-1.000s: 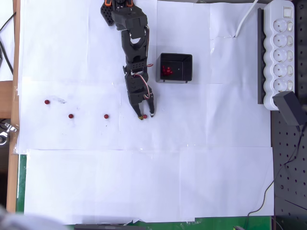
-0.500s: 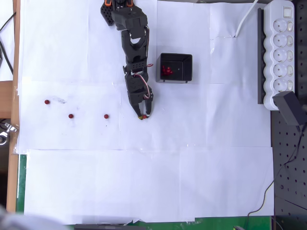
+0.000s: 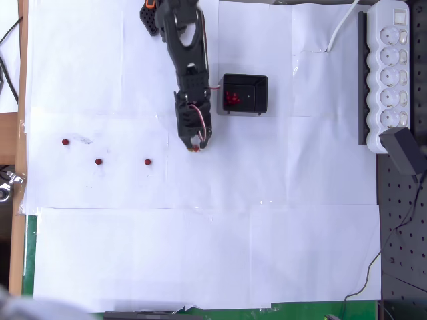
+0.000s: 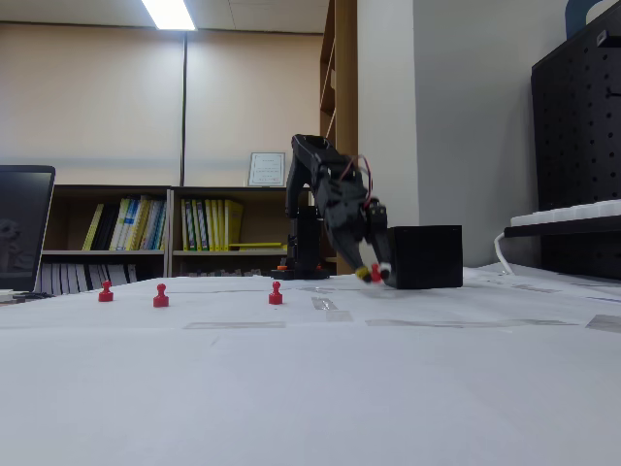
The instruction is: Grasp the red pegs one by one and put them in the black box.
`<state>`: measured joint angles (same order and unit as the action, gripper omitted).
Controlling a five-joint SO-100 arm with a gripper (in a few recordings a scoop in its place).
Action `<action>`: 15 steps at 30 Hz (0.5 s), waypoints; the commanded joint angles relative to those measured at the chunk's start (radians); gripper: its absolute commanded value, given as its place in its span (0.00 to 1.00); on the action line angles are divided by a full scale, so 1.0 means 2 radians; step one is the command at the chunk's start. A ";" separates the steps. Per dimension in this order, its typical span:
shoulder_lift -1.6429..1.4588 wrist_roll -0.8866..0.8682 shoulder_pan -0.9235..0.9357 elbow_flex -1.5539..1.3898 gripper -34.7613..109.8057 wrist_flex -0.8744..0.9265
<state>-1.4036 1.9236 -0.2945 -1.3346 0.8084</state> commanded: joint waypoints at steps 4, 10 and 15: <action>0.098 0.092 -0.083 -0.231 0.24 0.326; 0.100 0.160 -0.184 -0.236 0.24 0.443; 0.067 0.209 -0.239 -0.182 0.24 0.397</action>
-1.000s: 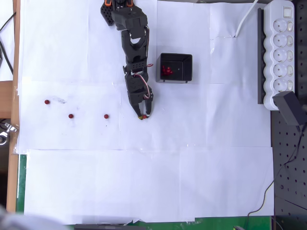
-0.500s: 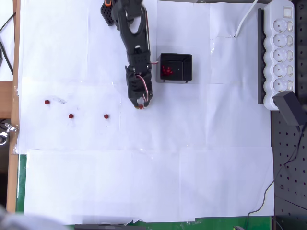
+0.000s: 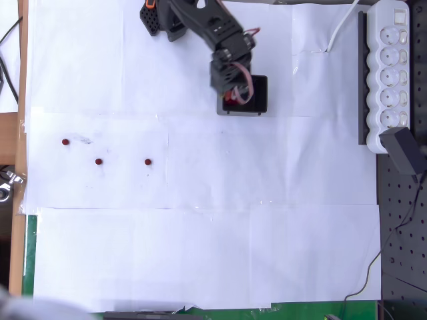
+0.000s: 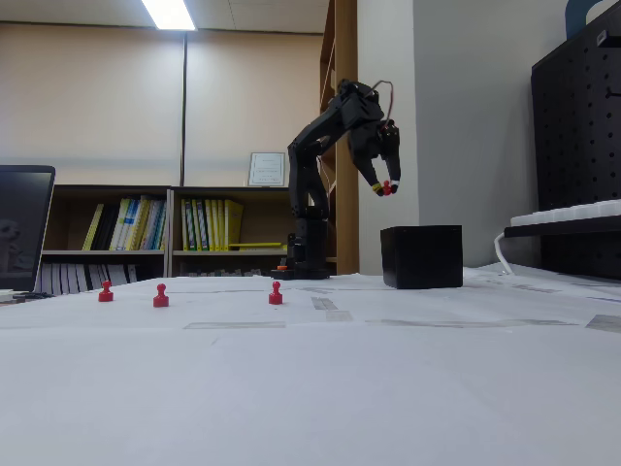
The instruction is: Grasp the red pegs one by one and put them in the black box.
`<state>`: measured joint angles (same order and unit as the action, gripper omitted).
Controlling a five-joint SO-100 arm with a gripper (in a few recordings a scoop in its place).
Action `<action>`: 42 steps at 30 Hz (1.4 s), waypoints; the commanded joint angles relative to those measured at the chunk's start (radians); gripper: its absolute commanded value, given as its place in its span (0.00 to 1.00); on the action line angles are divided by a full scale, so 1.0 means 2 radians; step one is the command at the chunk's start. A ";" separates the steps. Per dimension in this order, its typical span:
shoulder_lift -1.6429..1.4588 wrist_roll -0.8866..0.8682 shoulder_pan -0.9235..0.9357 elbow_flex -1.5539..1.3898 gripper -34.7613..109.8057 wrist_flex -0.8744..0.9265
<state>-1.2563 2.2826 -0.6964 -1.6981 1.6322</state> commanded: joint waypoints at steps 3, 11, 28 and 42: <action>-0.043 0.040 -0.060 0.015 0.24 -0.054; -0.133 0.040 -0.057 0.057 0.24 -0.190; -0.083 0.038 -0.008 -0.014 0.36 -0.168; 0.058 -0.170 0.185 0.166 0.35 -0.241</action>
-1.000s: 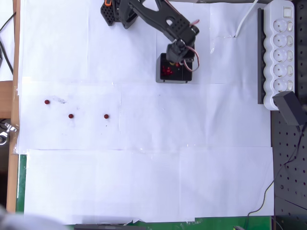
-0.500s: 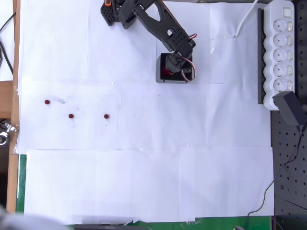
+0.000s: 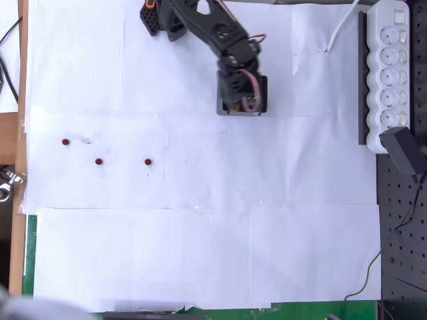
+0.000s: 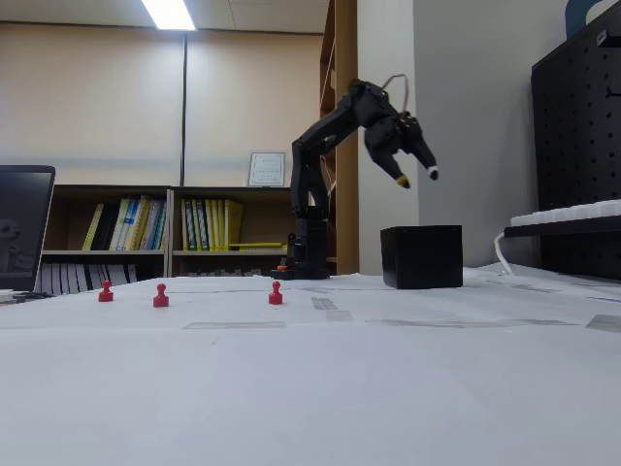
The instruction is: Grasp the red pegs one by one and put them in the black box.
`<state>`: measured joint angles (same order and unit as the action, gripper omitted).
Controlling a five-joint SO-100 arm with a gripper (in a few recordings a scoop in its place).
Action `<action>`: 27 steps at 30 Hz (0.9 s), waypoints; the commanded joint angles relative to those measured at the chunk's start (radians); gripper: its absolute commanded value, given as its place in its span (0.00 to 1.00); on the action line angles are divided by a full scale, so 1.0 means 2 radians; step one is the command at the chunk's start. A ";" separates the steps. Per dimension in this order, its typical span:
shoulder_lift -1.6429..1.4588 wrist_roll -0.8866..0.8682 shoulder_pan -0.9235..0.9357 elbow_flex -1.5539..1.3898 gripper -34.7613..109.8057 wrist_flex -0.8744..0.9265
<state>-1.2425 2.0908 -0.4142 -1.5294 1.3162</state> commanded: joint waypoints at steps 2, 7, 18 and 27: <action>0.044 -0.103 0.078 0.134 0.35 -0.152; 0.021 -0.154 0.134 0.224 0.35 -0.278; -0.106 -0.204 0.217 0.336 0.35 -0.611; -0.185 -0.202 0.242 0.327 0.35 -0.699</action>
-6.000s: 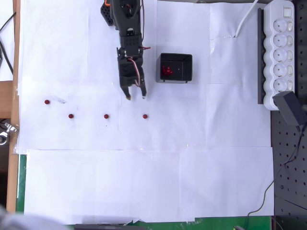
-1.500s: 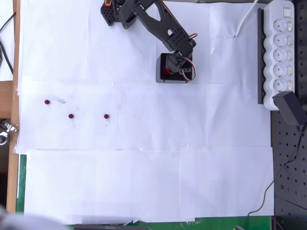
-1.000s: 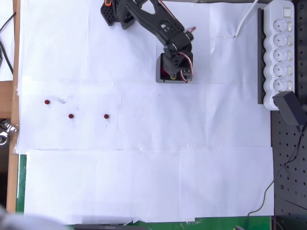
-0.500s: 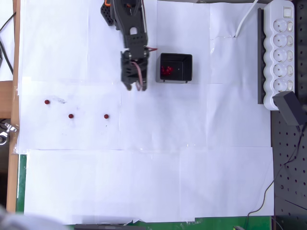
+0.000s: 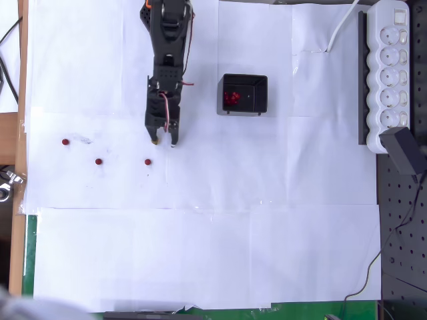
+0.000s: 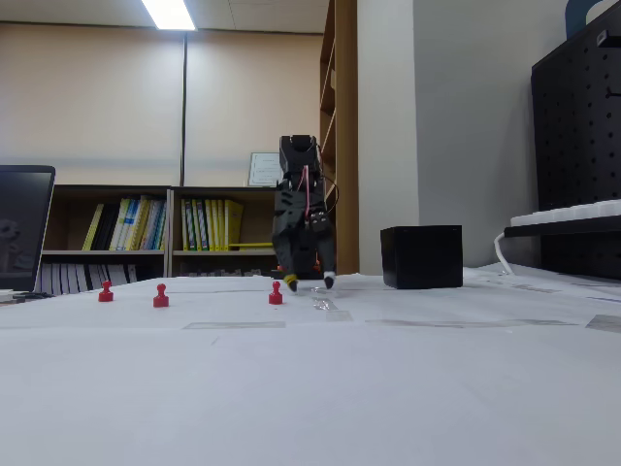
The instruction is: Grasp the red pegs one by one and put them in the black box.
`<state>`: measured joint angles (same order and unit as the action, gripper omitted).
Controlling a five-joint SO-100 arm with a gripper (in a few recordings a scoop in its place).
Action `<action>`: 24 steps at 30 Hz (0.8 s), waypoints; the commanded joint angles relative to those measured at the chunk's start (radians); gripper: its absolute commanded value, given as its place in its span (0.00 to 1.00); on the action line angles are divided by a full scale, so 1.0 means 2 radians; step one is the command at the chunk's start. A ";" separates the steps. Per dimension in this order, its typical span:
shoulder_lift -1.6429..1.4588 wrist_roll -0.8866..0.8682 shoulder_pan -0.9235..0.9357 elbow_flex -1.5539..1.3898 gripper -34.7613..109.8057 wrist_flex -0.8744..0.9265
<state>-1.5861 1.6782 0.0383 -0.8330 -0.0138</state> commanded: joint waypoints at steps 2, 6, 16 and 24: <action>-0.026 0.002 0.022 -0.021 0.35 -0.053; -0.046 -0.003 0.029 -0.021 0.35 -0.086; -0.088 -0.014 0.046 -0.022 0.35 -0.173; -0.115 -0.018 0.043 -0.057 0.35 -0.176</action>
<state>-1.7978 1.6429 0.1120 -0.8882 -0.3590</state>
